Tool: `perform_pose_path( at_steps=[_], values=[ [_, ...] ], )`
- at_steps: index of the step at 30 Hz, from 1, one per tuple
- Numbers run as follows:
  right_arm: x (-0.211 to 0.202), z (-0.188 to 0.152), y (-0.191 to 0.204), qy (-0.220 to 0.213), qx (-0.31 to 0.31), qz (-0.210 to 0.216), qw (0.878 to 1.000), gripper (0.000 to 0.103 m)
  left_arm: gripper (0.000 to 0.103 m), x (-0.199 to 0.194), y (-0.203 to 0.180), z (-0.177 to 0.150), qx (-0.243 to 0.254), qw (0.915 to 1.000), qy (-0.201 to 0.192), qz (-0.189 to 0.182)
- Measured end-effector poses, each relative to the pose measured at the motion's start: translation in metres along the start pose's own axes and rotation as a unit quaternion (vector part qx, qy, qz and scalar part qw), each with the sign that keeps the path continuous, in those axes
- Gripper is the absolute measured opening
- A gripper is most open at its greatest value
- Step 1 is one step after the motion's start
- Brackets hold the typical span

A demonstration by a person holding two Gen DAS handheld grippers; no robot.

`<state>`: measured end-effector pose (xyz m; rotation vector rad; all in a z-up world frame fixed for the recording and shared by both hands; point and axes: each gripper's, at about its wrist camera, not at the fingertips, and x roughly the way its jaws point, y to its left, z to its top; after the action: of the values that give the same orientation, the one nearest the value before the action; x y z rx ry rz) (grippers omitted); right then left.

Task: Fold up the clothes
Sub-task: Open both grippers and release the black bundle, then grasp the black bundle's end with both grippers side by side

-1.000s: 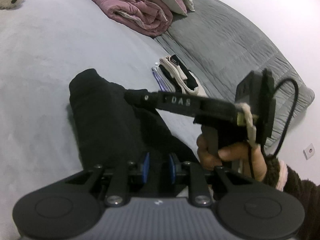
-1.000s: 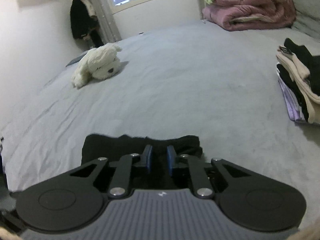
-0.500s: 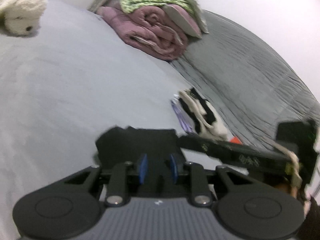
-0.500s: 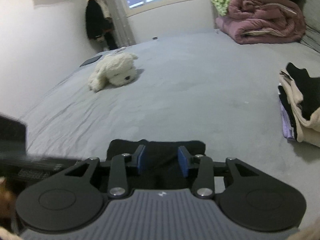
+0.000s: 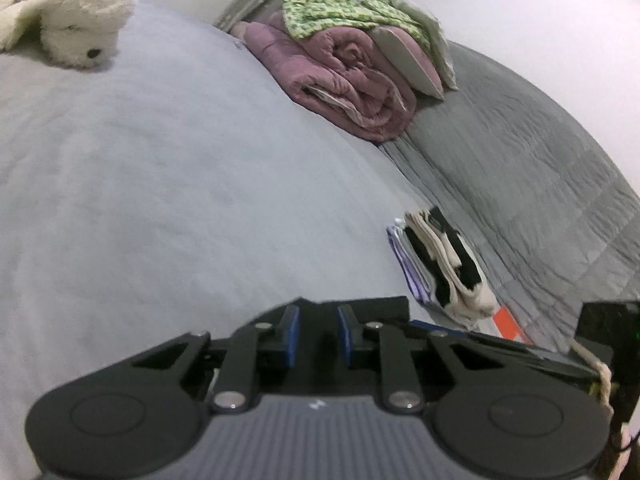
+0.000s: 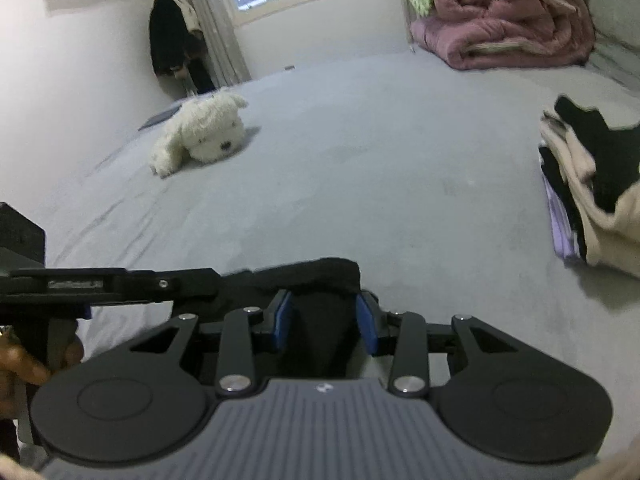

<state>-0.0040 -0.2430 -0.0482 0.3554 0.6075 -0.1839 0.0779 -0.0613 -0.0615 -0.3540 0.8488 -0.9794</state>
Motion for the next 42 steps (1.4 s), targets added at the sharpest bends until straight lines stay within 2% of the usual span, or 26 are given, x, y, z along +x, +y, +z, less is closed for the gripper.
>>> perform_pose_path(
  at_steps=[4, 10, 16, 18, 24, 34, 37, 38, 41, 42],
  values=[
    [0.002, 0.003, 0.004, -0.013, -0.01, 0.001, 1.0, 0.04, 0.021, 0.001, 0.009, 0.002, -0.011, 0.9996, -0.003, 0.025],
    [0.013, 0.0, -0.012, 0.012, 0.025, -0.011, 1.0, 0.04, 0.024, -0.013, 0.013, 0.005, -0.018, 0.9989, -0.004, 0.043],
    [-0.01, 0.009, -0.008, 0.013, 0.041, 0.01, 0.999, 0.04, 0.036, -0.03, -0.003, 0.002, -0.006, 0.9991, 0.008, 0.042],
    [-0.019, 0.009, -0.002, 0.026, 0.042, 0.018, 0.999, 0.04, 0.041, -0.034, -0.01, -0.003, -0.003, 0.9988, 0.018, 0.044],
    [-0.043, -0.006, 0.013, 0.063, 0.059, 0.035, 0.996, 0.044, 0.044, -0.044, -0.032, -0.032, 0.014, 0.9974, 0.054, 0.046],
    [-0.067, -0.04, 0.001, 0.105, 0.106, -0.001, 0.989, 0.044, 0.046, -0.058, -0.043, -0.072, 0.025, 0.9931, 0.105, 0.045],
    [-0.078, -0.043, -0.006, 0.105, 0.137, 0.006, 0.985, 0.044, 0.048, -0.059, -0.042, -0.074, 0.026, 0.9894, 0.138, 0.036],
    [-0.081, -0.044, -0.007, 0.103, 0.145, 0.009, 0.984, 0.046, 0.048, -0.059, -0.043, -0.074, 0.03, 0.9877, 0.149, 0.035],
    [-0.089, -0.05, -0.008, 0.096, 0.175, 0.028, 0.979, 0.065, 0.05, -0.061, -0.044, -0.073, 0.044, 0.9827, 0.178, 0.028],
    [-0.091, -0.052, -0.009, 0.095, 0.186, 0.036, 0.977, 0.068, 0.051, -0.062, -0.045, -0.072, 0.048, 0.9815, 0.184, 0.024]
  ],
)
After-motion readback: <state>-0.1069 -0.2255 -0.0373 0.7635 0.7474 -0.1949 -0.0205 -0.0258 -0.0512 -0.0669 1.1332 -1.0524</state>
